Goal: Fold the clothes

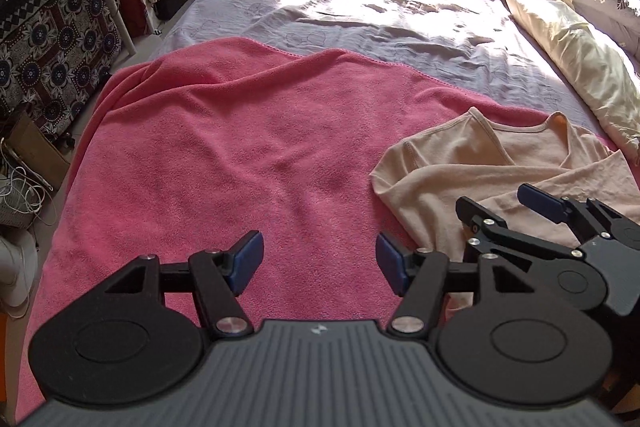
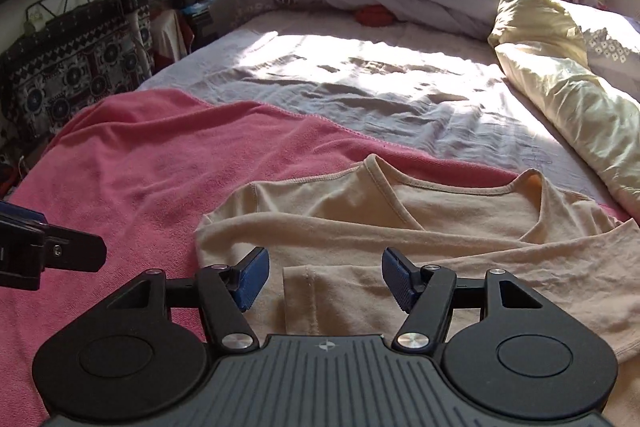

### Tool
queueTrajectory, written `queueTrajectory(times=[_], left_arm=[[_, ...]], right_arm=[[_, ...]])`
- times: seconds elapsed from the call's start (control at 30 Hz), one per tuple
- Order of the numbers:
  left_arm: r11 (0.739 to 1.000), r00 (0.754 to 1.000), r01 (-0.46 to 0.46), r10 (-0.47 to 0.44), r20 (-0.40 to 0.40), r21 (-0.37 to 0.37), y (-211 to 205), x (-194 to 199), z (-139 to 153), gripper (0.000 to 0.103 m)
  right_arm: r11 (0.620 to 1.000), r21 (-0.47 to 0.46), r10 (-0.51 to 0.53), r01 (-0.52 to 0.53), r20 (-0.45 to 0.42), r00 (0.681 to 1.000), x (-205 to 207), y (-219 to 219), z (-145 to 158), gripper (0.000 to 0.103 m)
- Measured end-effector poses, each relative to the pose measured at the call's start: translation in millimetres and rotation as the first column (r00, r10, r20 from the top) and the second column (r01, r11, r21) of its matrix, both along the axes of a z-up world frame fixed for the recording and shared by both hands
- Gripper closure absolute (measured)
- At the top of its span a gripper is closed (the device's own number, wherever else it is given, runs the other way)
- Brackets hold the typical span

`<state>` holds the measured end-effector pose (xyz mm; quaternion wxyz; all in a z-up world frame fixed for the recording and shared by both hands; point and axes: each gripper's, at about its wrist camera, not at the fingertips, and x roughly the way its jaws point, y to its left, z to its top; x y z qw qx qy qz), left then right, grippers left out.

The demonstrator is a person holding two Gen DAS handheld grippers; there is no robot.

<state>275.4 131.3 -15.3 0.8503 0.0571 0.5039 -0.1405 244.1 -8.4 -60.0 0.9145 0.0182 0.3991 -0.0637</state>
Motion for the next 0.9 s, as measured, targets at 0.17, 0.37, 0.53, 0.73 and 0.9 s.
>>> queueTrajectory(times=[0.17, 0.37, 0.53, 0.73, 0.9], left_arm=[[1.000, 1.000, 0.012, -0.012, -0.004, 0.001, 2, 0, -1, 0.039], [0.999, 0.999, 0.049, -0.049, 0.005, 0.008, -7, -1, 0, 0.039], [0.999, 0.999, 0.047, -0.047, -0.008, -0.008, -10, -5, 0, 0.038], [1.000, 1.000, 0.004, -0.003, -0.030, 0.023, 9, -10, -4, 0.036], [0.998, 0.999, -0.001, 0.004, -0.048, 0.067, 16, -19, -11, 0.036]], right_arm=[[0.999, 0.027, -0.023, 0.024, -0.043, 0.999, -5, -4, -11, 0.093], [0.976, 0.145, -0.162, 0.161, -0.003, 0.987, -19, -49, 18, 0.096], [0.954, 0.272, -0.148, 0.124, 0.072, 0.986, -14, -54, 57, 0.096], [0.952, 0.299, 0.044, -0.059, 0.058, 0.997, 26, -3, 28, 0.094], [0.952, 0.281, 0.134, -0.125, -0.014, 0.991, 13, 4, 8, 0.068]])
